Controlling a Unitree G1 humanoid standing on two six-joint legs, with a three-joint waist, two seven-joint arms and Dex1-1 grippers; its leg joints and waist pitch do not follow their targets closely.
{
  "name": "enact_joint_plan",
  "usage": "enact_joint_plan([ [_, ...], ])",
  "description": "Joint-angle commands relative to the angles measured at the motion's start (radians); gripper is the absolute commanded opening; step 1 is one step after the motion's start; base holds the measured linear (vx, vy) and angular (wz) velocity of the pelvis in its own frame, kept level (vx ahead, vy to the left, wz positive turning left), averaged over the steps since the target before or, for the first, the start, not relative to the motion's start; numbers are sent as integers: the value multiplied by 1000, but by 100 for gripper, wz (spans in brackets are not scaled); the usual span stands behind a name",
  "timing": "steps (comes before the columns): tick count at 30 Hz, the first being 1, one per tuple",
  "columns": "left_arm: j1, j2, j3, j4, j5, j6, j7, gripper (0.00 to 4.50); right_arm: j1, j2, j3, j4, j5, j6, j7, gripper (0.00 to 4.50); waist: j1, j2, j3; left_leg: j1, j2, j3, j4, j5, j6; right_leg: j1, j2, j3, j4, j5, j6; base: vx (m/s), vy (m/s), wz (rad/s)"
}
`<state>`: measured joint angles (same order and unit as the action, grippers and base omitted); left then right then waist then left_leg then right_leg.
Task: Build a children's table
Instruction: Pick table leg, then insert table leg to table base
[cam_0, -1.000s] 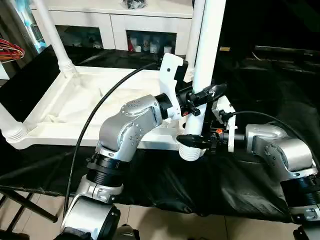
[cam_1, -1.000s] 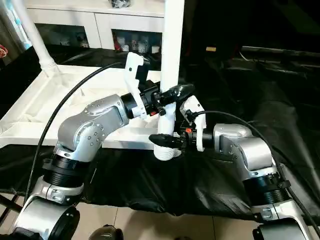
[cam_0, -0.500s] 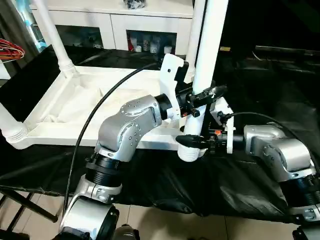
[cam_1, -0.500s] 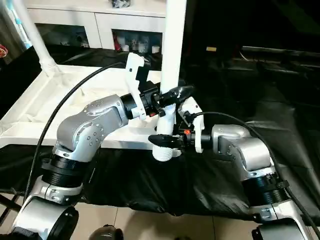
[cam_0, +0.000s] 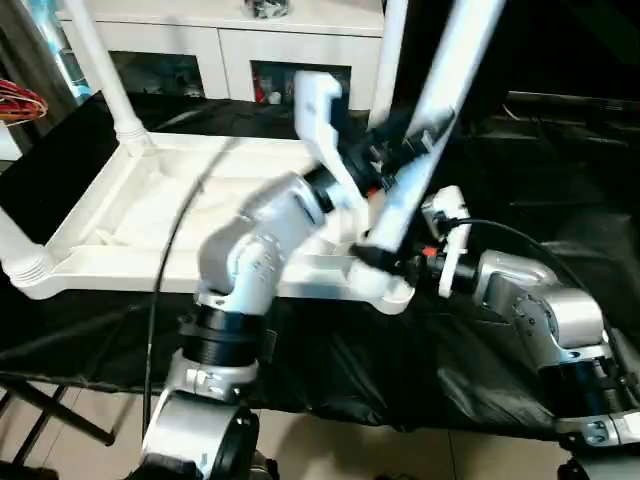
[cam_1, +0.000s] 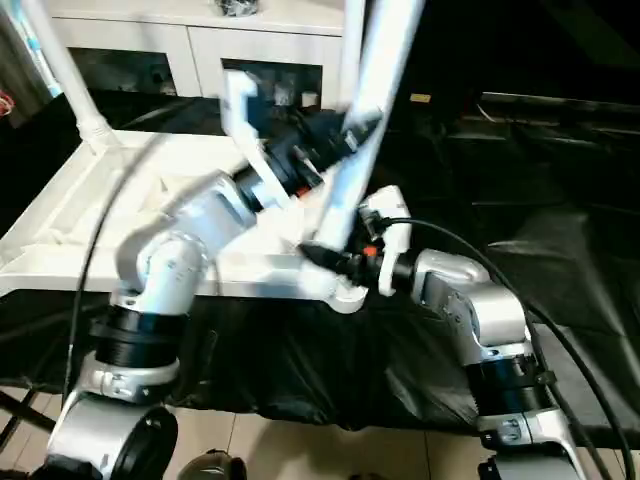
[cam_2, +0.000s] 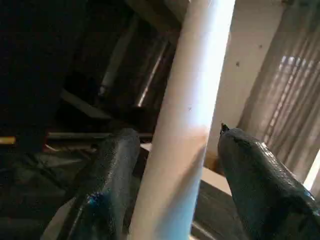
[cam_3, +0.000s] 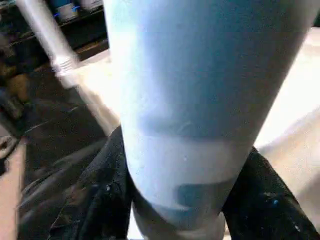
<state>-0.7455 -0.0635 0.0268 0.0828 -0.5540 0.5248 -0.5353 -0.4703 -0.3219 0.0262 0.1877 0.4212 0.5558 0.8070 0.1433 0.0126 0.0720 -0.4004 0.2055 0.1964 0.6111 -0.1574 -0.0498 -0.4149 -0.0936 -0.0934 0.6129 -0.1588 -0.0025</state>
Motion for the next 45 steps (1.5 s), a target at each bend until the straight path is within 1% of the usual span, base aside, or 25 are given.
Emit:
enact_joint_plan([
  [1, -18, 39, -2, 3, 26, -20, -22, 300, -16, 7, -59, 20, -12, -44, -76, 191, 0, -15, -92, 25, 23, -18, -65, -187, 7, 54, -56, 43, -80, -294, -143, 0, 0, 0],
  [3, -15, 81, -25, 16, 63, -38, -55, 300, -19, 7, -75, 31, -23, -55, -105, 191, -3, -15, -91, 26, 22, -17, -66, -192, 3, 54, -53, 42, -80, -299, -140, 0, 0, 0],
  [4, -7, 126, -62, 34, 116, -77, -91, 300, -17, 2, -78, 36, -40, -67, -125, 191, -4, -14, -91, 26, 22, -18, -67, -189, 0, 54, -52, 44, -80, -294, -129, 0, 0, 0],
  [5, 12, 214, -140, 74, 208, -139, -169, 300, -11, -13, -73, 42, -72, -84, -149, 191, -1, -13, -92, 27, 22, -20, -68, -184, -1, 53, -54, 43, -82, -298, -119, 0, 0, 0],
  [6, 19, 247, -171, 91, 241, -161, -198, 300, -8, -19, -71, 45, -80, -89, -156, 191, -2, -11, -93, 30, 21, -21, -70, -184, -2, 49, -50, 44, -83, -312, -94, 0, 0, 0],
  [7, 33, 290, -208, 118, 278, -196, -245, 300, -2, -27, -68, 46, -88, -92, -158, 191, -6, -10, -92, 30, 21, -19, -71, -188, -7, 49, -49, 46, -80, -311, -92, 0, 0, 0],
  [8, 43, 316, -228, 140, 292, -209, -284, 300, 2, -34, -67, 44, -92, -93, -158, 191, -7, -9, -92, 29, 21, -19, -72, -187, -19, 52, -52, 47, -76, -296, -97, 0, 0, 0],
  [9, 47, 330, -239, 152, 298, -215, -304, 300, 4, -37, -67, 43, -95, -93, -158, 191, -7, -9, -92, 29, 21, -19, -72, -187, -19, 52, -52, 47, -76, -296, -97, 0, 0, 0],
  [10, 61, 381, -293, 210, 336, -261, -395, 300, 11, -45, -69, 36, -95, -89, -153, 191, -4, -5, -95, 30, 19, -19, -71, -185, -16, 50, -53, 47, -79, -286, -107, 0, 0, 0],
  [12, 64, 411, -332, 249, 360, -293, -451, 300, 13, -44, -74, 37, -93, -92, -154, 191, -7, -3, -97, 28, 22, -18, -71, -185, -21, 51, -54, 49, -67, -247, -126, 0, 0, 0],
  [14, 60, 433, -369, 297, 377, -317, -515, 300, 13, -45, -75, 39, -93, -93, -157, 191, -6, 1, -96, 30, 23, -18, -72, -192, -23, 50, -56, 49, -66, -227, -152, 0, 0, 0],
  [16, 49, 441, -390, 353, 388, -336, -567, 300, 13, -45, -76, 39, -91, -94, -160, 191, -4, 0, -95, 33, 23, -15, -72, -216, -25, 49, -58, 50, -67, -233, -170, 0, 0, 0],
  [18, 19, 443, -418, 452, 421, -385, -611, 300, 16, -43, -75, 36, -93, -95, -166, 191, -5, 3, -93, 34, 22, -15, -73, -233, -27, 49, -58, 49, -72, -260, -166, 0, 0, 0],
  [19, 19, 443, -418, 452, 421, -385, -611, 300, 16, -43, -75, 36, -93, -95, -166, 191, -5, 1, -93, 35, 20, -15, -73, -239, -25, 48, -57, 49, -77, -277, -159, 0, 0, 0],
  [20, 3, 440, -425, 499, 440, -406, -624, 271, 18, -43, -74, 33, -93, -95, -167, 191, -4, 1, -93, 33, 23, -18, -75, -245, -32, 52, -61, 49, -76, -289, -153, 0, 0, 0],
  [22, -14, 432, -428, 552, 457, -423, -634, 263, 20, -44, -74, 30, -93, -94, -167, 191, -5, 3, -93, 34, 24, -19, -75, -252, -36, 51, -62, 49, -74, -289, -157, 0, 0, 0],
  [23, -36, 423, -431, 617, 475, -453, -635, 250, 22, -43, -74, 26, -93, -92, -166, 191, -5, 0, -92, 35, 20, -17, -74, -261, -33, 50, -61, 48, -80, -306, -152, 0, 0, 0],
  [25, -54, 414, -432, 667, 480, -470, -639, 224, 24, -44, -74, 24, -93, -90, -166, 191, -2, -1, -93, 34, 22, -18, -73, -254, -31, 52, -64, 49, -79, -301, -157, 0, 0, 0],
  [27, -66, 408, -437, 706, 496, -494, -628, 218, 27, -45, -74, 21, -92, -88, -165, 191, -2, -1, -94, 34, 24, -19, -73, -252, -29, 52, -64, 48, -77, -293, -164, 0, 0, 0],
  [29, -75, 402, -436, 740, 506, -518, -632, 204, 30, -45, -74, 17, -90, -86, -165, 191, -1, -2, -95, 32, 24, -19, -72, -243, -21, 53, -64, 48, -75, -277, -174, 0, 0, 0],
  [30, -76, 402, -436, 743, 506, -519, -633, 179, 30, -45, -74, 17, -90, -86, -165, 191, -1, -1, -95, 33, 25, -19, -72, -242, -21, 54, -65, 48, -73, -273, -176, 0, 0, 0],
  [33, -94, 389, -427, 805, 520, -553, -657, 166, 32, -46, -75, 14, -86, -84, -165, 191, 0, -2, -95, 31, 23, -17, -70, -234, -13, 54, -65, 47, -76, -273, -179, 0, 0, 0],
  [35, -104, 385, -427, 844, 534, -581, -665, 136, 32, -47, -75, 13, -85, -83, -165, 191, 1, -1, -96, 32, 24, -18, -71, -233, -11, 54, -66, 47, -75, -270, -182, 0, 0, 0],
  [38, -108, 385, -431, 864, 547, -597, -671, 124, 32, -47, -76, 13, -84, -84, -165, 191, 1, -1, -96, 31, 26, -19, -71, -234, -10, 55, -67, 47, -72, -264, -187, 0, 0, 0],
  [45, -118, 379, -426, 901, 562, -617, -690, 46, 30, -48, -75, 15, -81, -82, -161, 191, 2, -1, -95, 33, 26, -19, -71, -243, -9, 54, -68, 47, -74, -272, -194, 0, 0, 0],
])
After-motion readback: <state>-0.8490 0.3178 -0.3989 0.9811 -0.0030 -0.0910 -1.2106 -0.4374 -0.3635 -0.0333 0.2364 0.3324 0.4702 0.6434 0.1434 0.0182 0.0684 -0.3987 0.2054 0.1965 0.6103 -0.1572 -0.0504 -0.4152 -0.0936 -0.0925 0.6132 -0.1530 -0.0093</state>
